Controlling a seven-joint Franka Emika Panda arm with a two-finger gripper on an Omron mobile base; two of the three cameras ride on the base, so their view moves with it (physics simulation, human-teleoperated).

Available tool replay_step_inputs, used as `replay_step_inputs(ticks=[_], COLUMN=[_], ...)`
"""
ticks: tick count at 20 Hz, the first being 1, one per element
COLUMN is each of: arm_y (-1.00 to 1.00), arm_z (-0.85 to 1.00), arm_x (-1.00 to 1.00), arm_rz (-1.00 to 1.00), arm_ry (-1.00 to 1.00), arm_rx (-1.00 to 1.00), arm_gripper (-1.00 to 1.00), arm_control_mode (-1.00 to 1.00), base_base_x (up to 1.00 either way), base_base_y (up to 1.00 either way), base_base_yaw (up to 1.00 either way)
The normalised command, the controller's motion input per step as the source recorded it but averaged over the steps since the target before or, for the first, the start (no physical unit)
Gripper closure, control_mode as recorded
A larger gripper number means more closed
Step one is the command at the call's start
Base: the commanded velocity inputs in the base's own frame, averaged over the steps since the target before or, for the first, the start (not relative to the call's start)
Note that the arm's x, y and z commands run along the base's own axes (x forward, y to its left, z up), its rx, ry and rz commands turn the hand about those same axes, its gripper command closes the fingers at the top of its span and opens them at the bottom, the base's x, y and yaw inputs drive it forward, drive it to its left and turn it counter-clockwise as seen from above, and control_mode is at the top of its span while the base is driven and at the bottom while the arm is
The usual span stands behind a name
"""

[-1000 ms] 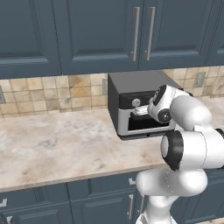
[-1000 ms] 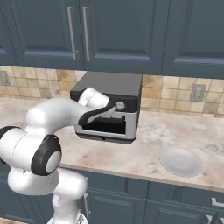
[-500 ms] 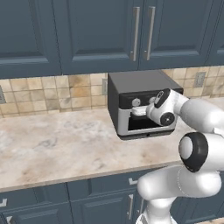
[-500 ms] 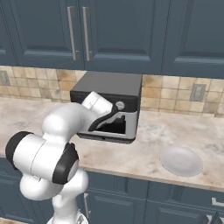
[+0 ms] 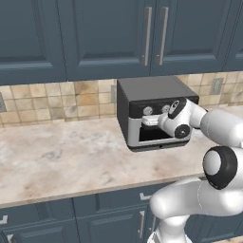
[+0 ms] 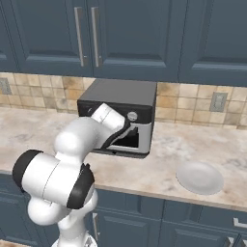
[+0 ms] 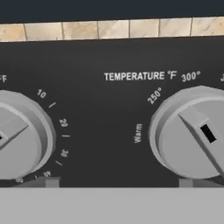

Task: Pull the toaster oven rack outwards. Pick up the baguette from the plate and place it on the toaster oven rack. Close the toaster oven door fully and set the temperature to the lowest setting.

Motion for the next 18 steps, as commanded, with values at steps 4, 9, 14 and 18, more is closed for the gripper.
replay_step_inputs(ticks=[4,9,14,18], arm_y=[-0.52,-0.62,-0.64,-0.66], arm_z=[0.48,0.41,0.37,0.21], arm_x=[0.46,0.55,0.59,0.63], arm_rz=[0.01,0.0,0.0,0.01], arm_ry=[-0.04,0.0,-0.01,-0.05], arm_rx=[-0.26,-0.27,-0.29,-0.29], arm_gripper=[-1.0,-1.0,-1.0,-1.0], arm_control_mode=[-1.0,-1.0,-1.0,-1.0], base_base_x=[0.0,0.0,0.0,0.0], base_base_y=[0.0,0.0,0.0,0.0], base_base_yaw=[0.0,0.0,0.0,0.0])
